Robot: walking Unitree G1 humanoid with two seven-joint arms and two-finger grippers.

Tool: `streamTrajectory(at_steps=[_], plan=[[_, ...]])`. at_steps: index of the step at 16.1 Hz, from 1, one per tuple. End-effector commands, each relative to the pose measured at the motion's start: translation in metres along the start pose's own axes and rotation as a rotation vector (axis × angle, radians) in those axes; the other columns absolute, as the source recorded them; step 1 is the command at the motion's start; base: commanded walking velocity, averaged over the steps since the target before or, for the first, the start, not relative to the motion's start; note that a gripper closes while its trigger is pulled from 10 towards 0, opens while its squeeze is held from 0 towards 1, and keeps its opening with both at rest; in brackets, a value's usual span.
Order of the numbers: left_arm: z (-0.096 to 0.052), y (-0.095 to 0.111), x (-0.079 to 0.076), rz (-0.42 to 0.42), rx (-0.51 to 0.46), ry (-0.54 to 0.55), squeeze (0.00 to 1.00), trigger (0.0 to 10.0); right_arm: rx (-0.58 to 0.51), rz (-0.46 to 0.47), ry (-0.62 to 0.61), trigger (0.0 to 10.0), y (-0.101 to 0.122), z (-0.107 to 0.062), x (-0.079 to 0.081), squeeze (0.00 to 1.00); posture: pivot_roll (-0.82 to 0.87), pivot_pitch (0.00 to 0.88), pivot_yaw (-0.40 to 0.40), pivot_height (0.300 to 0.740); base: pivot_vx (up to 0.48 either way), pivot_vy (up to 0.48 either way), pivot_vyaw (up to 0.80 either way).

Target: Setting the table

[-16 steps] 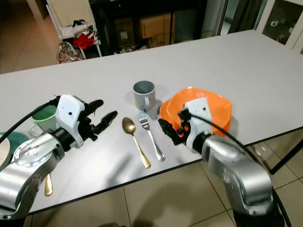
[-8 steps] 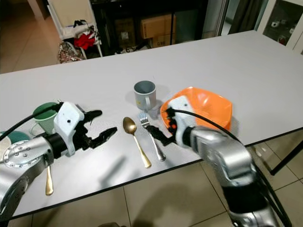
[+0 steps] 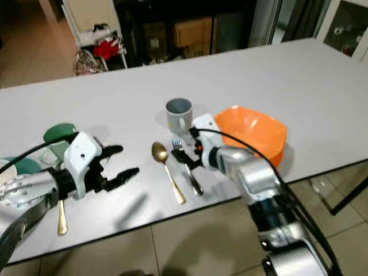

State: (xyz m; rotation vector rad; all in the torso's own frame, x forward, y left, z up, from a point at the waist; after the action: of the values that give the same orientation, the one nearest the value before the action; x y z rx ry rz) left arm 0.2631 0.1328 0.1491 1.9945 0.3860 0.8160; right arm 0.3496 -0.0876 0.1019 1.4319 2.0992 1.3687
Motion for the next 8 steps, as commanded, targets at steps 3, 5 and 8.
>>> streamTrajectory(at_steps=[3, 5, 8], plan=[[-0.003, 0.0, 0.001, 0.01, 0.015, -0.002, 0.07, 10.0, -0.001, -0.041, 0.04, 10.0, 0.005, 0.014, 0.007, 0.0, 0.12, 0.0, 0.061, 0.74, 0.0, 0.0, 0.0], [-0.004, 0.0, 0.001, 0.009, 0.017, 0.0, 0.07, 10.0, -0.015, -0.055, 0.064, 10.0, 0.011, 0.018, 0.011, 0.0, 0.12, 0.0, 0.058, 0.74, 0.0, 0.0, 0.0], [-0.004, 0.0, 0.0, 0.004, 0.021, 0.003, 0.07, 10.0, 0.01, -0.062, 0.06, 10.0, 0.009, 0.024, 0.01, 0.0, 0.12, 0.0, 0.058, 0.74, 0.0, 0.0, 0.0]])
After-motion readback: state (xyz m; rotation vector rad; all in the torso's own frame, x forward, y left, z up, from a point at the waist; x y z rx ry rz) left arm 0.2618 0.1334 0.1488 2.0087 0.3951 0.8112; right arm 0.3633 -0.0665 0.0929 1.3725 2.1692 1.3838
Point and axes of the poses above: a point about 5 cm out from each wrist's last joint towards the gripper, its own z axis pointing out of the wrist towards the gripper, its own y axis along the axis of the wrist's last joint, x = y × z, the point moved 4 cm from there along z, pointing out of the wrist towards the gripper, and after that the axes turned 15 degrees about z, right-handed, at the moved point
